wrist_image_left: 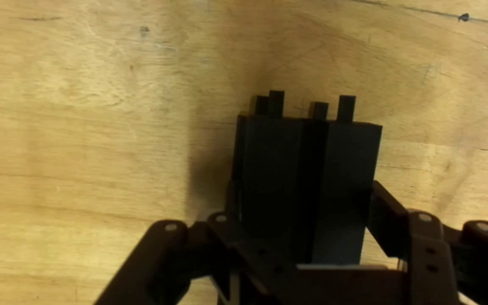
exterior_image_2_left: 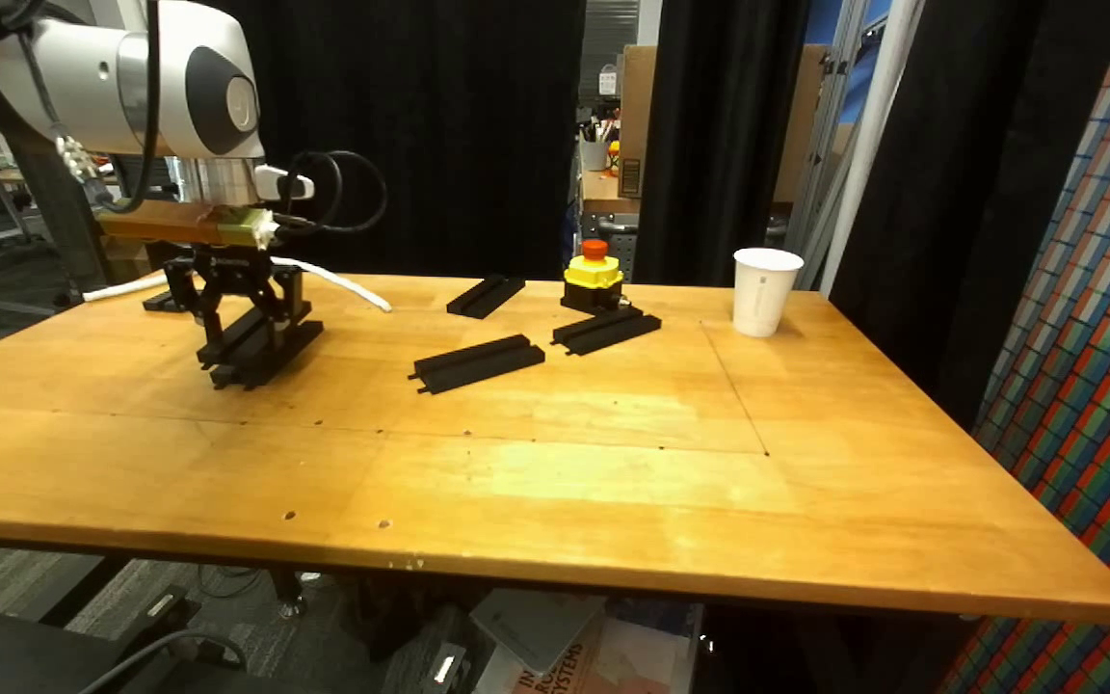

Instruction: Arrange the black objects on the table

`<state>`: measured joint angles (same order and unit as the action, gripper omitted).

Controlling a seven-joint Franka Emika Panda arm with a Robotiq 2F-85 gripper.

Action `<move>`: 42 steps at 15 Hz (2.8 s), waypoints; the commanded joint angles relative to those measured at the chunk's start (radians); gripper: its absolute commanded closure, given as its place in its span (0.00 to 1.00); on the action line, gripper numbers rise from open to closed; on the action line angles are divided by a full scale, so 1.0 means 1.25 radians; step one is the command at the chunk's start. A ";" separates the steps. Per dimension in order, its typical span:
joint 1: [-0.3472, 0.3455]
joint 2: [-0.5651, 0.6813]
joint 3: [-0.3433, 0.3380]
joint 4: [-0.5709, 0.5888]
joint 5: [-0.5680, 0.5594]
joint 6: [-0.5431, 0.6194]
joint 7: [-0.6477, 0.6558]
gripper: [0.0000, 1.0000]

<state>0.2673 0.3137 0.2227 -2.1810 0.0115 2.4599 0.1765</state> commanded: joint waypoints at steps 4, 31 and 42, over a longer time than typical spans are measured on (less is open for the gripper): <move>0.014 0.013 -0.010 0.015 -0.012 -0.002 0.015 0.53; 0.028 0.032 -0.037 0.037 -0.012 -0.008 0.100 0.00; -0.011 -0.204 -0.071 -0.051 -0.023 -0.099 0.229 0.00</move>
<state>0.2829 0.1821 0.1626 -2.1695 0.0058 2.3507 0.3912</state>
